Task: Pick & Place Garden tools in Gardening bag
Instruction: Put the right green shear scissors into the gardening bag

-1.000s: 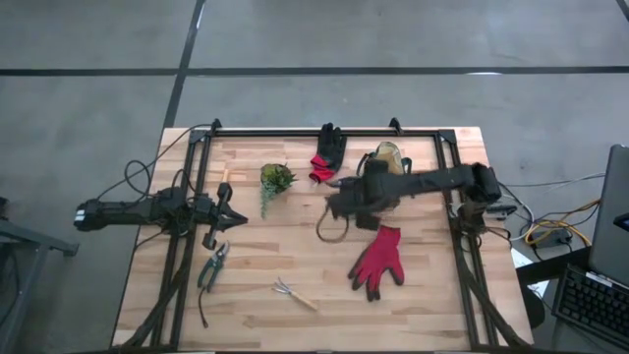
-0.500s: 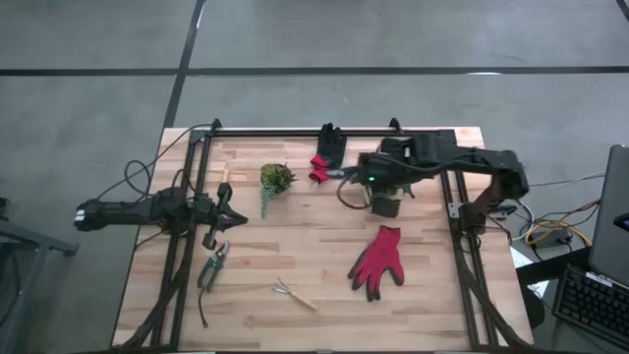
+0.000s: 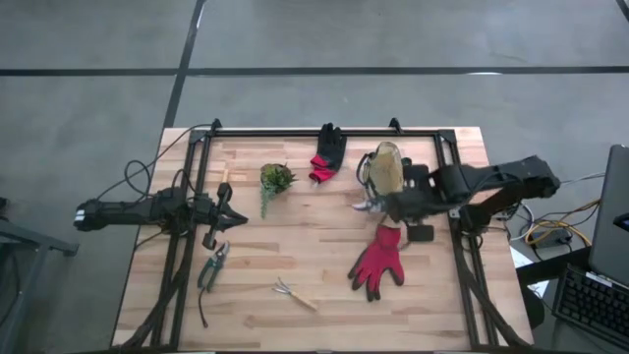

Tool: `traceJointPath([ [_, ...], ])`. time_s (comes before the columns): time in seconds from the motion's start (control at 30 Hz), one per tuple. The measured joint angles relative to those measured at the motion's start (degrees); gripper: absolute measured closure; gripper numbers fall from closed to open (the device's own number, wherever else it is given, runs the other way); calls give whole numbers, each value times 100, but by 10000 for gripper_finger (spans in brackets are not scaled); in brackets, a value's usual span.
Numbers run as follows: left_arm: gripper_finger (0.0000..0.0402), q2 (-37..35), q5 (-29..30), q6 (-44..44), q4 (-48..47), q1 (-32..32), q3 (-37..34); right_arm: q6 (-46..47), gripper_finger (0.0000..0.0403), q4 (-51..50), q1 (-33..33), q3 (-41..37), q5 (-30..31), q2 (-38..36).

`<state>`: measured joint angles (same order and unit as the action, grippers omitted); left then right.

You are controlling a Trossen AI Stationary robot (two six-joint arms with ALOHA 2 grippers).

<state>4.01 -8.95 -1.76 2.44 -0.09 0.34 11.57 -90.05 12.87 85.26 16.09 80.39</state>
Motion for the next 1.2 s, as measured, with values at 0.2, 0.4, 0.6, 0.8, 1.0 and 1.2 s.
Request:
traceJointPath([
  [0.2,374,-2,0,0,0,-1,0,-130,374,7,529,-741,308,-9],
  [0.4,374,0,0,0,0,0,0,-400,374,-1,561,-1298,961,18],
  [0.6,374,0,0,0,2,0,0,-586,374,3,561,-1557,1761,-21],
  [0.8,374,0,0,0,2,-1,0,-1147,374,7,561,-1668,2380,-292],
  [1.0,374,0,0,0,2,0,0,-1249,374,9,560,-1718,2519,-603],
  [1.2,374,-1,0,0,4,2,0,-1168,374,5,564,-1664,2615,-875],
])
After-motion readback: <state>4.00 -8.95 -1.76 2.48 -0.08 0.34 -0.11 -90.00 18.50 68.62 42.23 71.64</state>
